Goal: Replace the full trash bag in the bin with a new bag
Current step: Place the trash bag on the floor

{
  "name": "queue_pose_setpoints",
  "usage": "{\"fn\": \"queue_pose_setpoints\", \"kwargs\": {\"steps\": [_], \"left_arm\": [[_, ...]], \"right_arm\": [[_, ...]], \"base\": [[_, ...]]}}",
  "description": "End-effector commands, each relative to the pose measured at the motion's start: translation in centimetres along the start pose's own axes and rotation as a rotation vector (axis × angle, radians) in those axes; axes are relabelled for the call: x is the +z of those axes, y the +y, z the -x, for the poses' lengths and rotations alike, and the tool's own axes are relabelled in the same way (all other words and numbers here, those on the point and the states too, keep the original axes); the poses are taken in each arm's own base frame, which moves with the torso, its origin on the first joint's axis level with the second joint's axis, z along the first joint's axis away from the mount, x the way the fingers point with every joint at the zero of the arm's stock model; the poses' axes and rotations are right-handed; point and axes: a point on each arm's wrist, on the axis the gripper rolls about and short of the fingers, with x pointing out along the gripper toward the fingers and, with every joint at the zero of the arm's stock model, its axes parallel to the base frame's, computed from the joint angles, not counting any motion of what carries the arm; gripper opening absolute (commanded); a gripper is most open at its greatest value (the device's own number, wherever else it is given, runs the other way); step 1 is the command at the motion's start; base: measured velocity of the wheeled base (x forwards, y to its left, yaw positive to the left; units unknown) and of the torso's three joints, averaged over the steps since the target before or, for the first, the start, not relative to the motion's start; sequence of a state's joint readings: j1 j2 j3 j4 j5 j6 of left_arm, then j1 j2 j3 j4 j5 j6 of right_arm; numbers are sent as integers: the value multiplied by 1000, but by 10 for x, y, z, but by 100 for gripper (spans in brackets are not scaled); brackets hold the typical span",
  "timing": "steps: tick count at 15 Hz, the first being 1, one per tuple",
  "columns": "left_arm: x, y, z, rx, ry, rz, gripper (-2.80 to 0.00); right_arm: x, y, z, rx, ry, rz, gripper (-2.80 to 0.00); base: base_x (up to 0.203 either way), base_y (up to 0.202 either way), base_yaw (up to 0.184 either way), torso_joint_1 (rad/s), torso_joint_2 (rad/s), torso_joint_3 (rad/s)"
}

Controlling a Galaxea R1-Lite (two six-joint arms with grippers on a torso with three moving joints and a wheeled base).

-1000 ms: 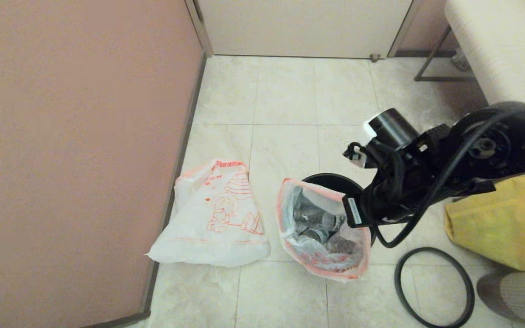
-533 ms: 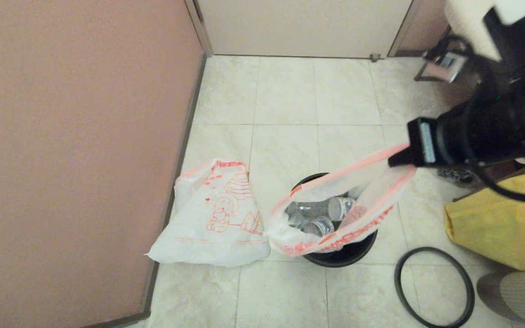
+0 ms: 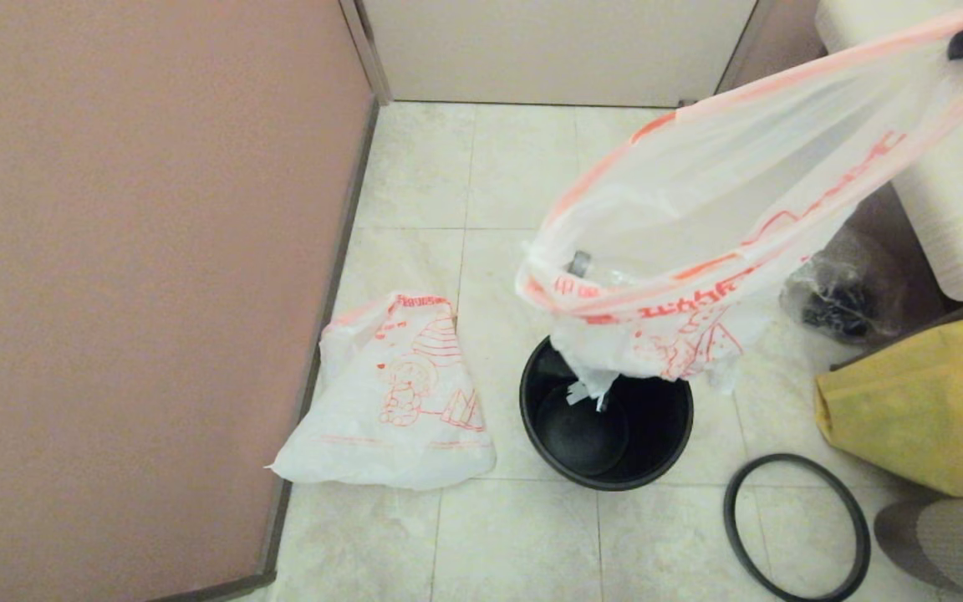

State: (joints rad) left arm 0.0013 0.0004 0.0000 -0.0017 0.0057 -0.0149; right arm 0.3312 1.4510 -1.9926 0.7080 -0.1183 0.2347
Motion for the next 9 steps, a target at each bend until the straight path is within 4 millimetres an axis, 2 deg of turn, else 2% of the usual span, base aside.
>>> {"fn": "queue_pose_setpoints", "kwargs": {"steps": [1, 5, 7, 9], "left_arm": [[0, 0, 0, 1, -1, 0, -280], [0, 0, 0, 1, -1, 0, -280], [0, 0, 0, 1, -2, 0, -280], [0, 0, 0, 1, 0, 0, -280]], "right_arm": [[11, -16, 12, -79, -93, -20, -280], [28, -47, 17, -257, -240, -35, -280], [25, -61, -6, -315, -201, -42, -280], [18, -78, -40, -363, -130, -52, -280]], "base": [[0, 0, 0, 0, 0, 0], [0, 0, 0, 0, 0, 0], [0, 0, 0, 0, 0, 0], [0, 0, 0, 0, 0, 0]]}}
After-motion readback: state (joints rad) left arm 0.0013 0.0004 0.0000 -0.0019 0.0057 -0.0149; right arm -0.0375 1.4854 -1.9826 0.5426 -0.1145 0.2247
